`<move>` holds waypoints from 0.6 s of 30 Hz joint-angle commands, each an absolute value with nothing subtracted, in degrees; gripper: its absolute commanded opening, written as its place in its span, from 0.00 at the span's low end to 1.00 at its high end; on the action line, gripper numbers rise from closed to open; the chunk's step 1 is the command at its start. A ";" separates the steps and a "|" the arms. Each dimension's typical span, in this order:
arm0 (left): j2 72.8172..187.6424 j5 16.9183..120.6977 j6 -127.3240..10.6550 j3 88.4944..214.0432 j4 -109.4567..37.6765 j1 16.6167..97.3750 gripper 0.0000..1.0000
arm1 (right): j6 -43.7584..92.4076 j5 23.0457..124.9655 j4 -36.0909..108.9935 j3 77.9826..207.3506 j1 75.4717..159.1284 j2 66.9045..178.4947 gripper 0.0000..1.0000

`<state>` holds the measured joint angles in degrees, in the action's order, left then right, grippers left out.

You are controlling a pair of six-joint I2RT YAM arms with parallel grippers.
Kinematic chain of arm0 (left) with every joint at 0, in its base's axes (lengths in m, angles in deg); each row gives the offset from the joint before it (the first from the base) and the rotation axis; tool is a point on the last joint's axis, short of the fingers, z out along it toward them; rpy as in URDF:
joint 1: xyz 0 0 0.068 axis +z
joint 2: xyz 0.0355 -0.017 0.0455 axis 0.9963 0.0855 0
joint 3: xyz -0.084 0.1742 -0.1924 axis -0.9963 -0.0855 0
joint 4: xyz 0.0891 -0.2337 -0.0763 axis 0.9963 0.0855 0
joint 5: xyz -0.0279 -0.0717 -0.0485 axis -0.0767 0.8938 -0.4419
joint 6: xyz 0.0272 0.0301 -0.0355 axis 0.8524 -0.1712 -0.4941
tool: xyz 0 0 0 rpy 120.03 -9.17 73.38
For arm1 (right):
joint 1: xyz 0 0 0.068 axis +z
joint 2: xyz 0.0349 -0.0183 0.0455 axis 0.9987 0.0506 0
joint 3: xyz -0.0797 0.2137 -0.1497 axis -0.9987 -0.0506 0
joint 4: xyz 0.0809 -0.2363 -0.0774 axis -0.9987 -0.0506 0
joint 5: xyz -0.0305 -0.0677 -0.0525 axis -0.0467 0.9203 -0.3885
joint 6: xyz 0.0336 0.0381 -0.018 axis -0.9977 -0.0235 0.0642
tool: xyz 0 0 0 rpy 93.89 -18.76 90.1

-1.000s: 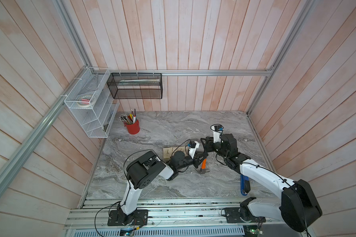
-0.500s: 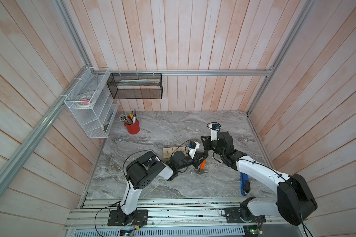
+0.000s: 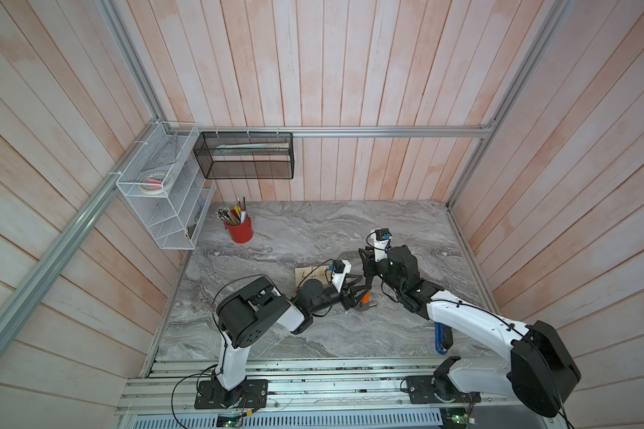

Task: Use a claw hammer to pull out a nail
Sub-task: Pick up the hammer at the center of the board, then remove the nail from the mounting plate.

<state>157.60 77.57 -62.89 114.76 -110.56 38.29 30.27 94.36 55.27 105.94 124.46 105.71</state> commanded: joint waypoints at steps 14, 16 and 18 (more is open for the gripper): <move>139.00 77.18 -72.20 98.13 -114.79 49.87 0.55 | 37.84 112.18 59.79 117.90 129.34 104.85 0.00; 135.84 75.77 -74.98 96.66 -110.17 53.30 0.50 | 39.49 114.41 59.98 121.49 130.28 108.29 0.00; 132.83 75.28 -77.49 95.59 -104.72 56.55 0.47 | 41.42 117.49 59.87 125.11 131.30 111.75 0.00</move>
